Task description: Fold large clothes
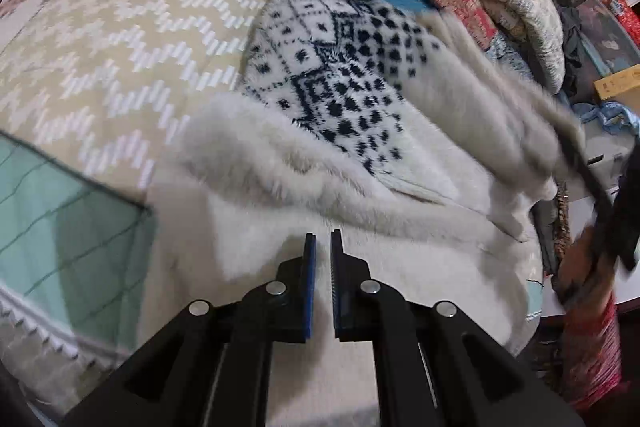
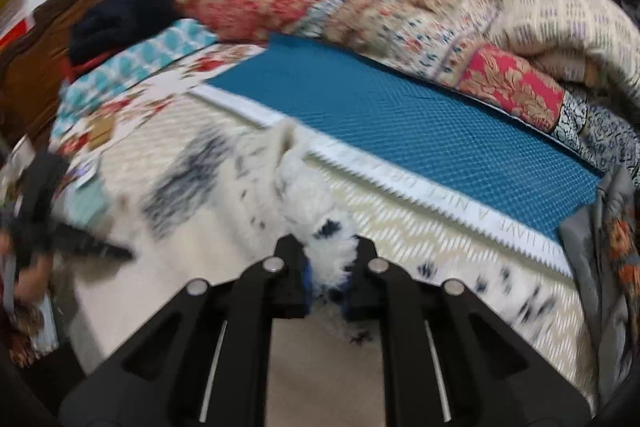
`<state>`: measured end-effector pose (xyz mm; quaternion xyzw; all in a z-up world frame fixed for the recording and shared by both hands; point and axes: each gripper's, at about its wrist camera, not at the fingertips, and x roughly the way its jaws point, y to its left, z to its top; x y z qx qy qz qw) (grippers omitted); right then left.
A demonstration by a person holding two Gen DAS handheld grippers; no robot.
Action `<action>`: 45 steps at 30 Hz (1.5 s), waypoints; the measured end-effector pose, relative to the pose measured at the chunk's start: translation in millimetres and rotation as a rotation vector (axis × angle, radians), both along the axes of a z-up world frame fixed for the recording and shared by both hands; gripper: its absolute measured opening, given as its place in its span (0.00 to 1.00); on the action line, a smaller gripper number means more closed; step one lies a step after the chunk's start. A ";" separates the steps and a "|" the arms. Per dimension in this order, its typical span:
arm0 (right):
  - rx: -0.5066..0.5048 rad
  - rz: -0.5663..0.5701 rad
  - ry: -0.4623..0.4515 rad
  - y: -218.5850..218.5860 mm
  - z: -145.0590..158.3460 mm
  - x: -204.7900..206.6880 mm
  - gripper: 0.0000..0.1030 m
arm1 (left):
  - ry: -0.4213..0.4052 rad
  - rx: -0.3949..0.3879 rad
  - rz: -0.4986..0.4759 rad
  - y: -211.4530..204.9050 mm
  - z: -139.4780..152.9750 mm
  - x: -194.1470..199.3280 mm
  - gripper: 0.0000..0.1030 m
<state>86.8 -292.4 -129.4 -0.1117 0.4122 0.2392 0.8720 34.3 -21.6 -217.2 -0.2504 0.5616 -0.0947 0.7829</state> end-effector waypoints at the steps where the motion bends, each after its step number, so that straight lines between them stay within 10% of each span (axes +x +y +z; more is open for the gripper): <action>1: -0.022 0.006 -0.020 3.1 -2.1 -20.2 0.09 | -0.007 0.001 0.000 3.1 4.3 -4.9 0.88; 11: 0.091 -0.063 0.190 7.4 -71.1 -140.9 0.12 | -0.119 -0.040 -0.013 16.2 58.1 -56.7 0.88; 30: 0.217 -0.144 0.264 3.6 -93.9 -158.3 0.33 | -0.446 -0.188 -0.136 -33.1 196.9 -31.4 0.86; 39: 0.235 -0.151 0.268 -3.5 -94.9 -160.0 0.33 | -0.108 -0.030 -0.308 -115.7 114.3 42.5 0.86; 45: 0.260 -0.154 0.290 -12.0 -95.7 -155.5 0.33 | -0.146 0.021 -0.305 -45.1 95.5 -24.0 0.86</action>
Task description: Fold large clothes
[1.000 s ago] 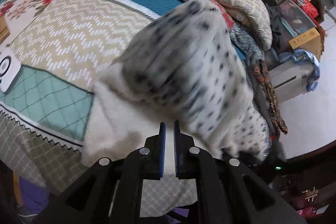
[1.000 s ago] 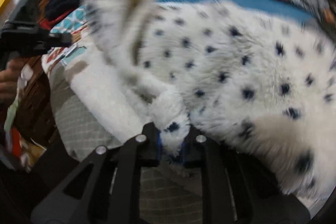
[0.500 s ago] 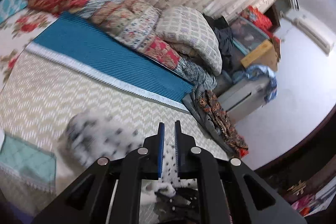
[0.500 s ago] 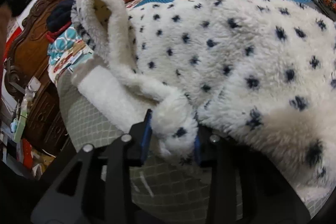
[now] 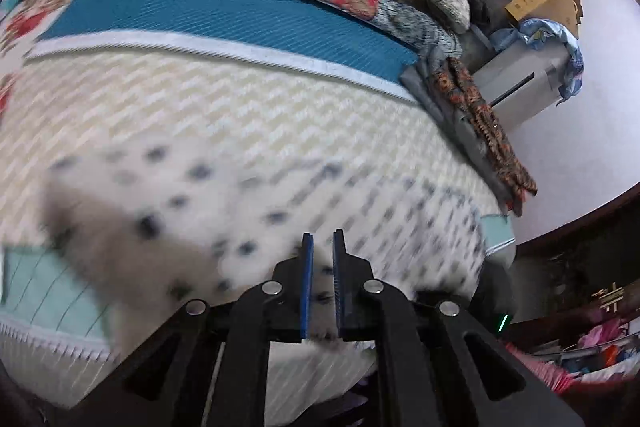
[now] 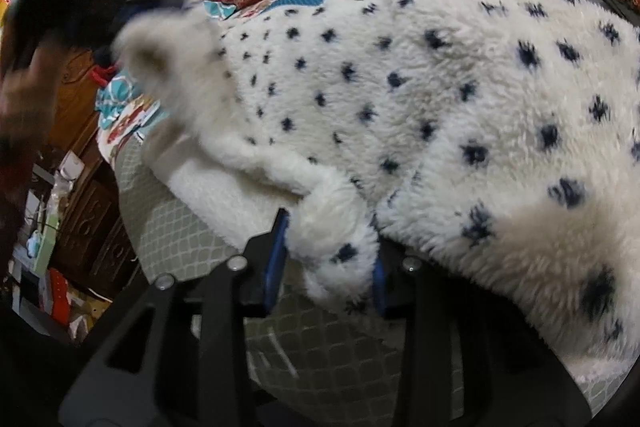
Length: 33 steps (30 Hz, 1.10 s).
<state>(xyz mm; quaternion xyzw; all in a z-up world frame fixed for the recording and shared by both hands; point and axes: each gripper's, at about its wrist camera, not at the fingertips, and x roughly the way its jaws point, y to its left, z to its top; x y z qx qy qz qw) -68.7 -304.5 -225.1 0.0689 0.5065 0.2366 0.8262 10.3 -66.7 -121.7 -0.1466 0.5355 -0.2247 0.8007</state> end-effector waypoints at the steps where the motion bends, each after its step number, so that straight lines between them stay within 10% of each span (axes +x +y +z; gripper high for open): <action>1: 0.005 -0.003 0.005 -1.0 0.2 1.2 0.34 | 0.007 0.017 0.025 15.5 -5.9 -6.9 0.86; 12: 0.010 0.010 -0.025 -6.5 49.8 -8.4 0.58 | -0.041 -0.068 0.326 135.6 -7.3 -53.8 0.84; 20: 0.012 -0.210 -0.174 -65.1 112.8 0.6 0.58 | 0.010 -0.100 0.252 116.1 -30.1 5.2 0.67; 28: -0.078 -0.357 0.114 -109.3 14.0 41.5 0.51 | 0.071 0.052 0.330 108.0 -87.1 4.7 0.88; 33: -0.079 -0.353 0.062 -106.4 6.4 36.3 0.51 | 0.128 0.074 0.365 111.9 -117.3 -5.3 0.88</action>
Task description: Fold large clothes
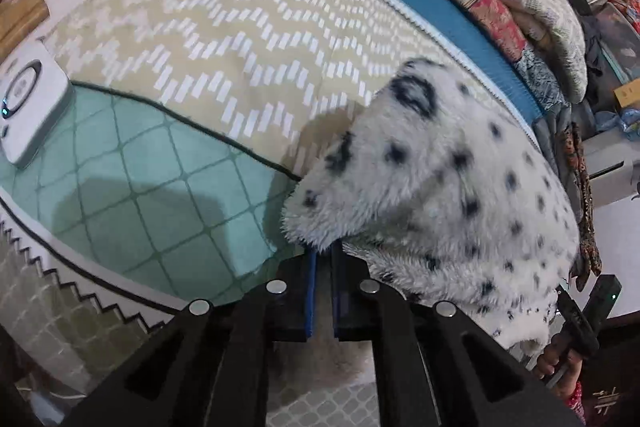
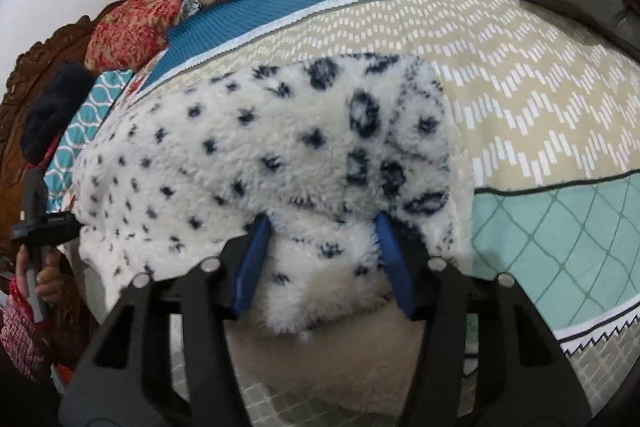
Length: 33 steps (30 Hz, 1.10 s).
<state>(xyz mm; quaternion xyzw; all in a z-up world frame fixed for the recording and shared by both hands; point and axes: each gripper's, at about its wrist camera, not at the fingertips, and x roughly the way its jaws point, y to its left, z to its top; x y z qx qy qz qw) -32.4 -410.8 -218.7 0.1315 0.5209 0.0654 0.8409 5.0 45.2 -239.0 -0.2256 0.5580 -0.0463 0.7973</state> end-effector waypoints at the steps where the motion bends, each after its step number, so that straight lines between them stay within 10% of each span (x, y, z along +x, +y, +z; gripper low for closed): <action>1: -0.005 0.006 0.001 1.7 1.8 -0.7 0.51 | -0.007 0.011 -0.003 -1.4 5.7 -1.3 0.88; 12: -0.054 0.040 -0.152 -4.1 80.8 -49.6 0.52 | -0.232 -0.005 -0.054 38.5 108.1 -63.5 0.88; 19: 0.069 0.206 -0.206 88.1 95.5 23.1 0.52 | -0.365 -0.029 -0.176 -27.5 150.9 -14.2 0.88; 25: 0.046 0.383 -0.074 183.3 48.4 67.2 0.52 | -0.271 -0.001 -0.241 -85.5 104.5 24.8 0.88; 30: 0.079 0.377 0.018 165.5 -14.6 62.2 0.41 | -0.020 0.049 -0.244 -87.0 23.0 24.7 0.89; 33: 0.133 0.355 0.026 154.4 -9.7 59.0 0.38 | -0.058 -0.010 -0.225 -77.2 13.9 18.1 0.89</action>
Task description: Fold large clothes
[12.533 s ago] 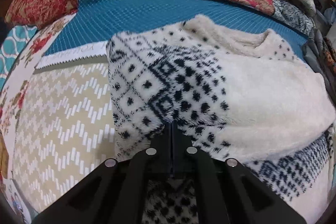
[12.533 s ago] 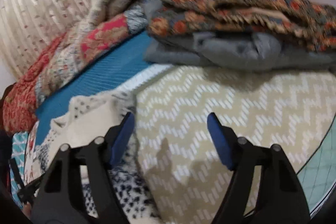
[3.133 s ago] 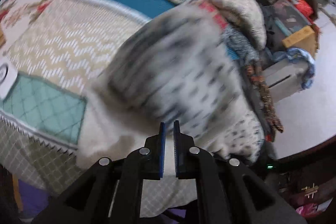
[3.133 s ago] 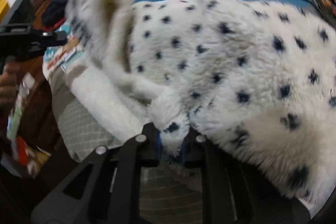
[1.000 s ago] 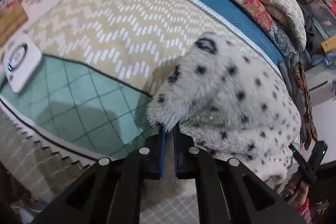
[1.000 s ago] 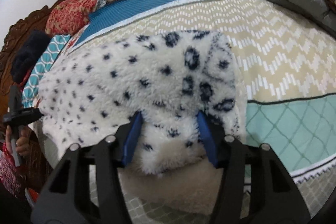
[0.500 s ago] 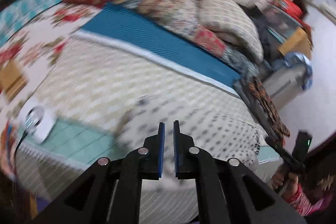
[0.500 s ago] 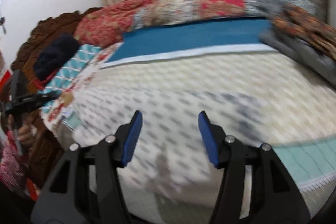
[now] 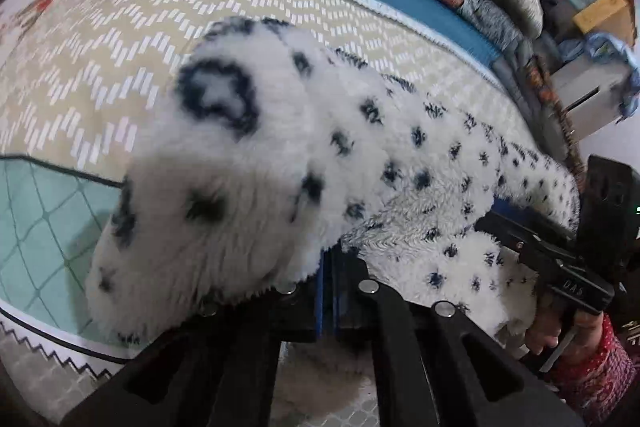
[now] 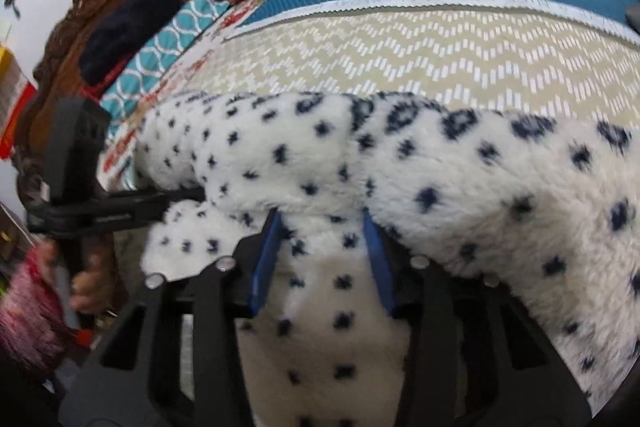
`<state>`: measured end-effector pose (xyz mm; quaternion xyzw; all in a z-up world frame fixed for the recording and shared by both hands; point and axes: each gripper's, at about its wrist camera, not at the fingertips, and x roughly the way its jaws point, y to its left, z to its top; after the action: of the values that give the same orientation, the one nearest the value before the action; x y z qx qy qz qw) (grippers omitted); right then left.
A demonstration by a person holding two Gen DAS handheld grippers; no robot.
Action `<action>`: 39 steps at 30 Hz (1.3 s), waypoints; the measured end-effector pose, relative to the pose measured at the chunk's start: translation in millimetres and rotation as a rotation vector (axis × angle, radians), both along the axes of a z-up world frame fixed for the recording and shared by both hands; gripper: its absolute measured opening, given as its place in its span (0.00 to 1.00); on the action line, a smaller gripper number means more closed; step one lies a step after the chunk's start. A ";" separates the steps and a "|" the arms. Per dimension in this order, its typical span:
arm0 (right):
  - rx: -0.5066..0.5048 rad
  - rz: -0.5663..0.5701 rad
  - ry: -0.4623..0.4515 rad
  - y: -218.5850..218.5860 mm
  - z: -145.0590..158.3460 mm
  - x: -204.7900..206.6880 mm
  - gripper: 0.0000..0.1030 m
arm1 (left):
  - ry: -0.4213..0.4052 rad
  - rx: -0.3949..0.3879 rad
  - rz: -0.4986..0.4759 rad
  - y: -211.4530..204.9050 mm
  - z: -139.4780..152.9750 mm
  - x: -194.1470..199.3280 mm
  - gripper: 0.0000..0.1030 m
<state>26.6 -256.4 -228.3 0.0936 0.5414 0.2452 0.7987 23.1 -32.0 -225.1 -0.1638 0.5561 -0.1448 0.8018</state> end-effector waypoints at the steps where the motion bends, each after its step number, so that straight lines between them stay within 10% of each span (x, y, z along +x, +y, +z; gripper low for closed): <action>1: 0.016 -0.008 0.000 -1.0 5.9 -1.9 0.38 | 0.004 -0.012 0.010 2.0 1.0 0.8 0.89; 11: 0.039 -0.236 -0.092 -109.8 47.5 -58.4 0.43 | -0.191 -0.107 0.014 8.2 75.5 -26.2 0.89; 16: 0.065 -0.309 0.002 -137.6 2.8 -63.8 0.36 | -0.004 0.087 -0.020 -20.2 10.6 -1.8 0.89; 22: 0.109 -0.315 0.024 -144.0 14.5 -65.1 0.37 | 0.018 0.000 0.029 -5.3 1.3 -0.1 0.89; 32: 0.087 -0.402 -0.104 -206.8 69.0 -116.9 0.77 | -0.107 0.085 0.050 28.0 69.8 -52.3 0.86; 39: 0.175 -0.521 -0.006 -244.0 46.1 -105.8 0.80 | -0.067 0.078 0.182 82.0 65.6 -42.2 0.63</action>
<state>-79.2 -500.4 -182.2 0.2978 0.4736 0.0776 0.8252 -19.0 50.0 -159.5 -0.1775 0.5170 -0.0551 0.8356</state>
